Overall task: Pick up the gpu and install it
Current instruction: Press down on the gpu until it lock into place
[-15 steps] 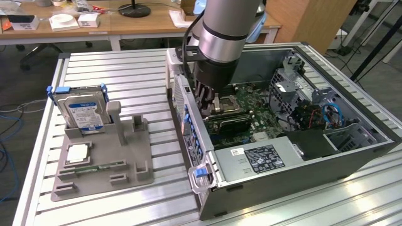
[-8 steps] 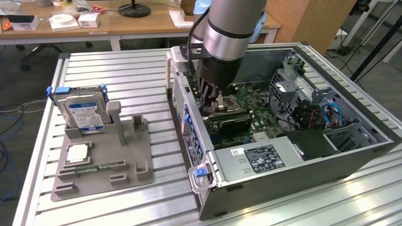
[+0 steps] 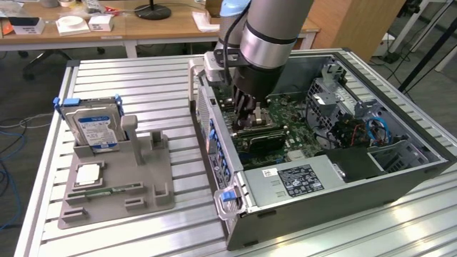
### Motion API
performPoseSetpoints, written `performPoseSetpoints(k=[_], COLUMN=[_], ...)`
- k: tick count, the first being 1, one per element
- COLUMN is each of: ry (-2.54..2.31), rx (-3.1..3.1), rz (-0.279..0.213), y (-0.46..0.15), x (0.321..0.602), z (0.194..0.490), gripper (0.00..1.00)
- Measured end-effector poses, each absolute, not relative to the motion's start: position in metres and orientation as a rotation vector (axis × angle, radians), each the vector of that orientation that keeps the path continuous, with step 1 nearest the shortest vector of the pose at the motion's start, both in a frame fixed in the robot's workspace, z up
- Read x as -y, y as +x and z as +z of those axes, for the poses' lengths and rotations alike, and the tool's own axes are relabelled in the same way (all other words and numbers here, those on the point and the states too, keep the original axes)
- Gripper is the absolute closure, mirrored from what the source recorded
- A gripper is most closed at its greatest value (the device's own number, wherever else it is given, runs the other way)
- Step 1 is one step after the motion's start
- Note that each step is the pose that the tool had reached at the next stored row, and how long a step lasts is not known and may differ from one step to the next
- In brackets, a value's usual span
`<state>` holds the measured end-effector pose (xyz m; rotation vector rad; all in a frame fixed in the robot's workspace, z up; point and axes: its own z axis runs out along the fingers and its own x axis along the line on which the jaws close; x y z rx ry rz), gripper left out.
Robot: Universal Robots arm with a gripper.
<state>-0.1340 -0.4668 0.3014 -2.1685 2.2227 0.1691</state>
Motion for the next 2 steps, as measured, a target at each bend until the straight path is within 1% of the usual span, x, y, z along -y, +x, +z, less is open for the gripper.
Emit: performPoseSetpoints(k=[2], ry=[-2.169], rx=[-2.223], rz=[0.169], y=[-0.134], x=[0.4668], z=[0.3014], gripper=[0.89])
